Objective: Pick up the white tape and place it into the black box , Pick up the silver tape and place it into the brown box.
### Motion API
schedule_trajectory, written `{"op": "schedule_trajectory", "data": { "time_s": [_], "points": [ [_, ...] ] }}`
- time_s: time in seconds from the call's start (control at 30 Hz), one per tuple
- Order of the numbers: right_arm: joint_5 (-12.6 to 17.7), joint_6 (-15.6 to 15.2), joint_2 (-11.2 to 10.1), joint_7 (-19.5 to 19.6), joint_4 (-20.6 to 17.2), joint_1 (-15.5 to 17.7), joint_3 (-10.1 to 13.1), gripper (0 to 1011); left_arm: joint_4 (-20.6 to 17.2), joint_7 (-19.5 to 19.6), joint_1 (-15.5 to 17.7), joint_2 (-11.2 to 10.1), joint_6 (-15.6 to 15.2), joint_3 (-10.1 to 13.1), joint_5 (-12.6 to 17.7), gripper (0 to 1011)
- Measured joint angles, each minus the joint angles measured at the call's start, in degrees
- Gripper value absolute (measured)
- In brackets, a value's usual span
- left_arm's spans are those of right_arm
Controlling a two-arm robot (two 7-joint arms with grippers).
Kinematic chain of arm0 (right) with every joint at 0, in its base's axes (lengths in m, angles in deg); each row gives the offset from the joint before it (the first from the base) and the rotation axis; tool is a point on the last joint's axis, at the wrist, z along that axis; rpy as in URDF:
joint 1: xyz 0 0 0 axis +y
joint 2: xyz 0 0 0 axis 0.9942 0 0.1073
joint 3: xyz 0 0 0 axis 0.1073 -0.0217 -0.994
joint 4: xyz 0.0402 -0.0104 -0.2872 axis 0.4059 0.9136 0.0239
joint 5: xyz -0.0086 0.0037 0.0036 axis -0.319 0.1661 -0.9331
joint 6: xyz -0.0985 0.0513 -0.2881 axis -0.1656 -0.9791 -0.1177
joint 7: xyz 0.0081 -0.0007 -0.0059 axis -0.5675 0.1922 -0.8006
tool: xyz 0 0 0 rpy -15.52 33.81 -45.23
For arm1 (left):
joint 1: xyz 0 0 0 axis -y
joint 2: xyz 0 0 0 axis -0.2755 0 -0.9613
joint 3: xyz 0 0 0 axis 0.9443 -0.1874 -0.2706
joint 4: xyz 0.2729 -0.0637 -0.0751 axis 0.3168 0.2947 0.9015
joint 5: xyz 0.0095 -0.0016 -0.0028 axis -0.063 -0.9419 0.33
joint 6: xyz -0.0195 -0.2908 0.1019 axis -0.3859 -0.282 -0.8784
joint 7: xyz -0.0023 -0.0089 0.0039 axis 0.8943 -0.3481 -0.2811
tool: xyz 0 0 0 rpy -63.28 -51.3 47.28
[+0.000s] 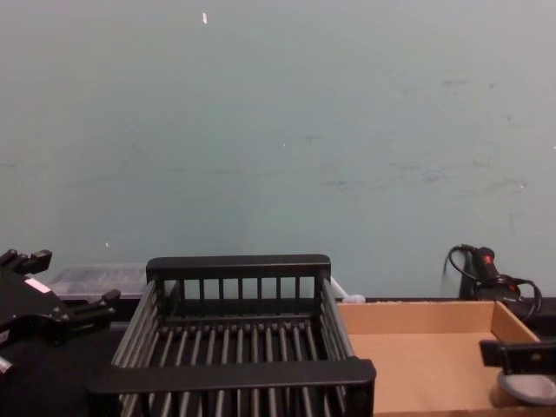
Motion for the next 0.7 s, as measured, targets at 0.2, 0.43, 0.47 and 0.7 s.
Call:
{"op": "schedule_trajectory", "data": {
  "time_s": [0.2, 0.43, 0.47, 0.7],
  "points": [
    [0.6, 0.3, -1.5, -1.4, -2.2, 1.1, -1.4, 1000, 0.0, 0.0, 0.0, 0.0, 0.0, 0.0, 0.0, 1001],
    [0.6, 1.3, -3.6, -3.0, -4.2, 2.3, -4.0, 1000, 0.0, 0.0, 0.0, 0.0, 0.0, 0.0, 0.0, 1001],
    [0.4, 1.4, -4.0, -3.3, -4.4, 2.4, -4.6, 1000, 0.0, 0.0, 0.0, 0.0, 0.0, 0.0, 0.0, 1001],
    [0.1, 1.3, -5.2, -3.8, -4.7, 2.4, -7.1, 1000, 0.0, 0.0, 0.0, 0.0, 0.0, 0.0, 0.0, 1002]
  ]
}}
